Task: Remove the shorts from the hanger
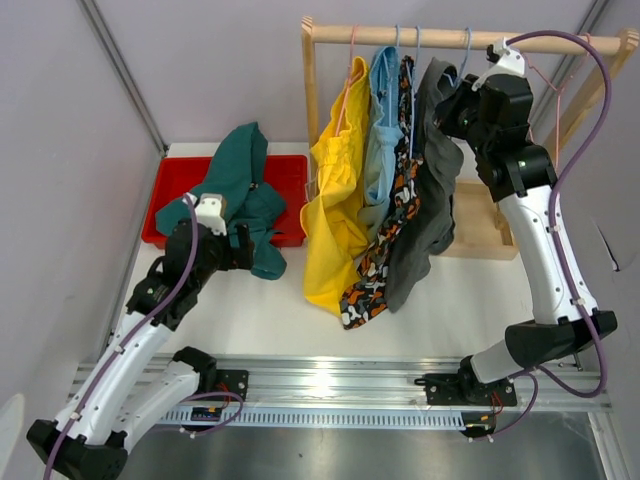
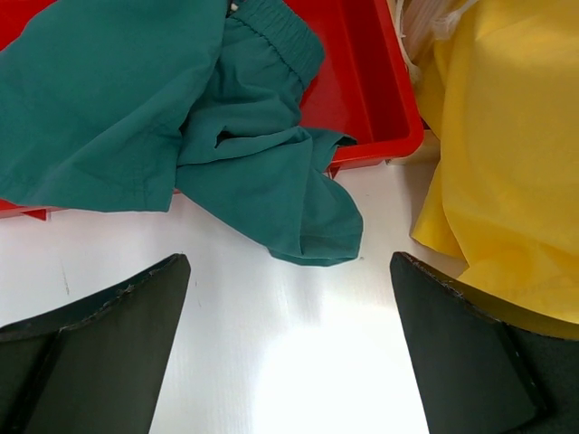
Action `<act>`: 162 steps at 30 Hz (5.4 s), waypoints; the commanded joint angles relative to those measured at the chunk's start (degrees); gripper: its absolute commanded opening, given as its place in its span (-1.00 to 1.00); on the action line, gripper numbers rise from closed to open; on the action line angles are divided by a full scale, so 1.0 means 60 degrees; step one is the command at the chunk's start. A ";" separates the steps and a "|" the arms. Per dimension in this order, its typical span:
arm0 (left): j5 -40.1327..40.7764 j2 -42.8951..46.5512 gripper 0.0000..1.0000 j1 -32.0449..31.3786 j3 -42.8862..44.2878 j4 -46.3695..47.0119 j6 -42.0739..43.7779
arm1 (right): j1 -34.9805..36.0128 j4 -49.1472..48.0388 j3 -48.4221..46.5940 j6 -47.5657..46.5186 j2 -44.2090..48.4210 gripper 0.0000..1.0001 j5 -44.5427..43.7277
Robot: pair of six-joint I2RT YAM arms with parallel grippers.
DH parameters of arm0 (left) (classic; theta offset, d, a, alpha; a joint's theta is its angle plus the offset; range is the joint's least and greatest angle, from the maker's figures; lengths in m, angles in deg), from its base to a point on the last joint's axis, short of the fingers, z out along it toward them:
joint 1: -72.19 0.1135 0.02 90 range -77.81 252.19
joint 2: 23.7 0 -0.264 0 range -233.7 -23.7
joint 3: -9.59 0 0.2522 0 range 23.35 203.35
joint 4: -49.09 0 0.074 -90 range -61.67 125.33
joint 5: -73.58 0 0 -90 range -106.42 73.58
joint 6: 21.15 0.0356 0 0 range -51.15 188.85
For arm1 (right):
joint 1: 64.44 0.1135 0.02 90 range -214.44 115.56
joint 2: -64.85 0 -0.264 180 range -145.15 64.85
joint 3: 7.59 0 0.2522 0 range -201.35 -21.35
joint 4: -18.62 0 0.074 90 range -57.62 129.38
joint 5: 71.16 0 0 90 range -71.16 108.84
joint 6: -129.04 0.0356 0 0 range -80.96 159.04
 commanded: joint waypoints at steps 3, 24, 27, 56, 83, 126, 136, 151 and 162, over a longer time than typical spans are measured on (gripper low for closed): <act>0.0262 -0.0233 0.98 -0.1263 0.1099 0.0294 0.0022 | 0.0068 -0.0325 -0.0205 -0.0340 0.1386 -1.00 -0.0356; 0.1203 -0.6897 0.98 -0.9469 0.8161 0.2387 0.0711 | 0.1913 0.0452 0.0601 0.0554 0.3203 -1.00 -0.1982; 0.0836 -0.7381 0.99 -0.9645 0.8264 0.2783 0.0549 | 0.1957 0.0452 0.0806 0.0685 0.3393 -1.00 -0.2217; 0.2928 -0.7238 -1.00 -1.1313 0.6088 0.4307 0.0491 | 0.1328 0.1140 -0.0218 0.0789 0.2941 -1.00 -0.2027; 0.6180 -0.8114 -1.00 -1.5474 0.4688 0.4514 0.0110 | -0.0884 0.2664 -0.3340 0.0642 0.1505 -1.00 -0.0576; 0.5053 -0.9989 -1.00 -0.9104 1.1954 0.1012 0.0886 | -0.0870 0.8565 0.0733 0.1375 0.6074 -1.00 0.1547; 0.4247 -0.9420 -1.00 -0.8750 1.0376 0.0438 -0.0827 | -0.0797 0.8189 -0.1022 0.1155 0.5432 -1.00 0.0364; 0.5932 -0.7939 -1.00 -1.3084 0.7531 -0.0760 -0.3230 | -0.0899 0.5609 -0.2931 -0.0045 0.2575 -1.00 -0.0752; 0.7982 -0.7398 -1.00 -1.5708 0.9200 -0.4917 -0.5394 | -0.2538 0.3780 -0.4364 0.0700 0.0378 -1.00 0.0651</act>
